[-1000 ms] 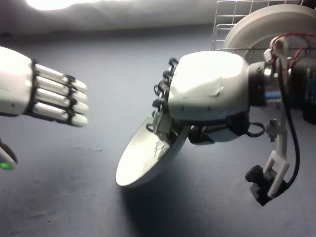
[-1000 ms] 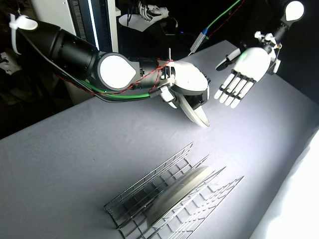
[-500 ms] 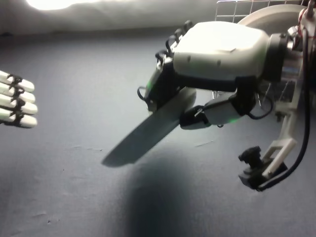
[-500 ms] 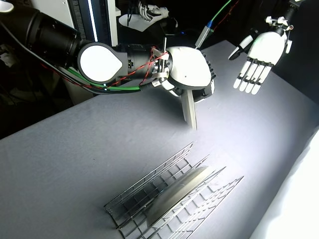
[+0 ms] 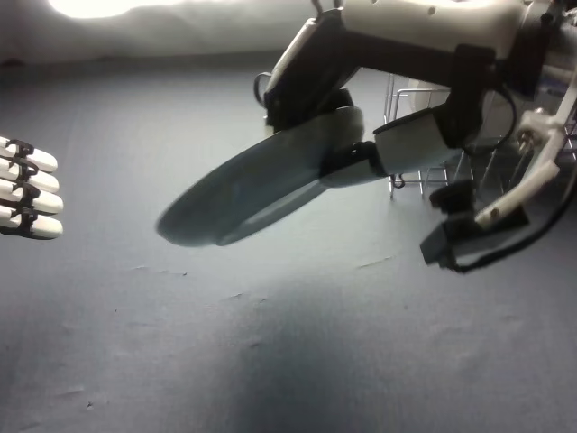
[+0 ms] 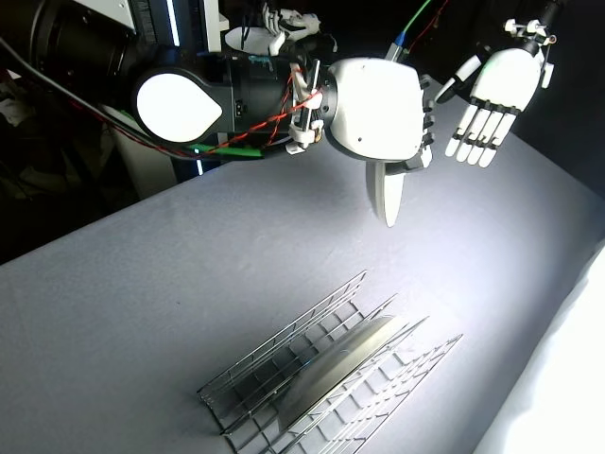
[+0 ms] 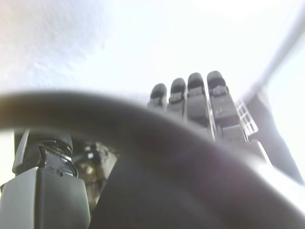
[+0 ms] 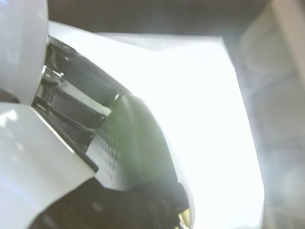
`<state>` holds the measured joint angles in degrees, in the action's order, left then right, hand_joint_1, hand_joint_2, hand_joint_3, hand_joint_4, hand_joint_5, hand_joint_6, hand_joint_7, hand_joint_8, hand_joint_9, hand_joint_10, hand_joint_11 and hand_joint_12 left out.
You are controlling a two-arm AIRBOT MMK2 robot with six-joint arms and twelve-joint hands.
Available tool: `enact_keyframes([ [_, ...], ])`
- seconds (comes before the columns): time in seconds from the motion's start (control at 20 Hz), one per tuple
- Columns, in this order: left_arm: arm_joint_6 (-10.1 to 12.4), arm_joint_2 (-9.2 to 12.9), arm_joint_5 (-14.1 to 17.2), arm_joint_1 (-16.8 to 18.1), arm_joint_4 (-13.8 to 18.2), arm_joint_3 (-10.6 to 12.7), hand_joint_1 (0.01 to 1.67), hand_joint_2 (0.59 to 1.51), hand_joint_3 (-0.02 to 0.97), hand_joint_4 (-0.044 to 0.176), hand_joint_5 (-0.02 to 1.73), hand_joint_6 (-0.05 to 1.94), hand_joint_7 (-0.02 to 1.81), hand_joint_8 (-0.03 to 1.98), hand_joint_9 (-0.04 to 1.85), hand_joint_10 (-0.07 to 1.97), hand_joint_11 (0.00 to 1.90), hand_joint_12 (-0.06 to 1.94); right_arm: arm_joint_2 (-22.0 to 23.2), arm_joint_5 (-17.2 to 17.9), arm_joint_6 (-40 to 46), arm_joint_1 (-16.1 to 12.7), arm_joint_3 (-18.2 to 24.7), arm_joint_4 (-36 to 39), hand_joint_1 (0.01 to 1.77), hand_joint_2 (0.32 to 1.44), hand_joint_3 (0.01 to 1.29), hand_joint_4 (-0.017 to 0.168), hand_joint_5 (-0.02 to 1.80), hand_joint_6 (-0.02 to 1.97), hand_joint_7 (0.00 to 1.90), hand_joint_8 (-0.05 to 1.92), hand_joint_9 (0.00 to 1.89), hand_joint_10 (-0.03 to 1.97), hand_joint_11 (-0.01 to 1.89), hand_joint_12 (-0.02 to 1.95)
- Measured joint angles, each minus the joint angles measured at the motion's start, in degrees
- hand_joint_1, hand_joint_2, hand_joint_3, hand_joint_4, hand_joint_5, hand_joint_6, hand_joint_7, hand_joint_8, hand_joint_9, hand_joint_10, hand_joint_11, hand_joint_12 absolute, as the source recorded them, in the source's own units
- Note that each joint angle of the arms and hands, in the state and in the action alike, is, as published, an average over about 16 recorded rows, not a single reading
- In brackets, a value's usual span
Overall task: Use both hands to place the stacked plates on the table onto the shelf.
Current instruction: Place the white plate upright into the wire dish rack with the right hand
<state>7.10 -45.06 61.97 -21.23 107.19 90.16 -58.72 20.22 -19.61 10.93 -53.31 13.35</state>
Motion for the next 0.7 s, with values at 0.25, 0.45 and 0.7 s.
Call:
enact_keyframes([
  [0.25,0.0,0.2,-0.2,0.0,-0.2,-0.4,0.02,1.124,0.004,-0.002,0.02,0.01,0.01,0.01,0.02,0.01,0.02,0.0,1.2,-5.1,0.7,-2.9,0.4,-8.0,1.46,0.95,0.01,-0.008,1.02,0.7,1.16,0.67,1.02,0.97,0.87,1.22],
  [0.45,0.1,0.3,-0.2,0.0,-0.2,-0.2,0.02,1.124,0.004,-0.002,0.02,0.01,0.01,0.01,0.02,0.01,0.02,0.0,2.0,-9.9,1.0,-5.1,0.3,-12.7,1.46,0.96,0.01,-0.008,1.01,0.72,1.14,0.7,1.0,1.02,0.88,1.14],
  [0.7,0.0,0.2,-0.1,0.0,-0.2,0.0,0.02,1.125,0.004,-0.002,0.02,0.01,0.01,0.01,0.02,0.01,0.02,0.0,2.4,-15.0,1.5,-7.8,-0.8,-16.2,1.46,0.97,0.01,-0.008,1.0,0.74,1.13,0.7,0.99,1.03,0.89,1.14],
])
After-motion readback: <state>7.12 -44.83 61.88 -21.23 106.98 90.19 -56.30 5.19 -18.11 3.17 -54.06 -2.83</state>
